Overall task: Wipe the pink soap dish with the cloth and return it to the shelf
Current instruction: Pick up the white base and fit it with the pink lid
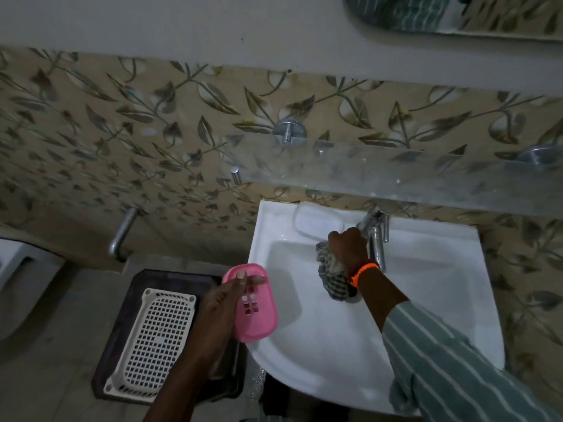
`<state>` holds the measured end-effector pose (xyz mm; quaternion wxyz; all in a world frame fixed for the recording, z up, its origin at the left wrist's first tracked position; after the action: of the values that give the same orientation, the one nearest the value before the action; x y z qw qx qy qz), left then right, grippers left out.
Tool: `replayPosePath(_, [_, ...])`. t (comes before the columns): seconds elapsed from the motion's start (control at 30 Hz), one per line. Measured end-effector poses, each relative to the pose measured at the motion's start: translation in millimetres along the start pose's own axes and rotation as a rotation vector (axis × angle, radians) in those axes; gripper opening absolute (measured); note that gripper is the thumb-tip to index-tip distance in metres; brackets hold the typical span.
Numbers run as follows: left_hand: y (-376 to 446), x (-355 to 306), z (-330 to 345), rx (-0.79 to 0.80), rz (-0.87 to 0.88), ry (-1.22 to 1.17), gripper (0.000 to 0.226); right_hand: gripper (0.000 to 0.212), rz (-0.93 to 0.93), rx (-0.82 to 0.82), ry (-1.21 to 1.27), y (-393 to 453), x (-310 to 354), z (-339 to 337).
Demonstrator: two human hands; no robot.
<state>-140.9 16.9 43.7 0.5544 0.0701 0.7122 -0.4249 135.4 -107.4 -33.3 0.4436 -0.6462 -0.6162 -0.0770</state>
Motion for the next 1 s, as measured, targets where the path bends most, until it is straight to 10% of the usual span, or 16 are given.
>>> replayPosePath(0.27, [20,-22,40,-0.028,-0.024,0.103,0.04,0.044,-0.466,0.088,-0.161,-91,19,-64])
replayPosePath(0.6, [-28,-3,136,0.709,-0.35,-0.146,0.073,0.029,-0.577,-0.007,-0.346,-163,-5,-140])
replayPosePath(1.0, [-75,35,177,0.522,-0.25,-0.478,0.058,0.038,-0.494,-0.149,-0.412,-185,-39,-149])
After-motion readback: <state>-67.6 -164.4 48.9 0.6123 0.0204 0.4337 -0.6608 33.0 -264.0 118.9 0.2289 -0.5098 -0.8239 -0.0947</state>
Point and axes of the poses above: each hand's wrist, its own y-axis towards the middle knuckle, its own z-axis out of the palm, x = y × z, the point moved 5 cm from there along y, towards the middle knuckle, and after that the axes turned 1 degree about y, right-handed, at the moved point
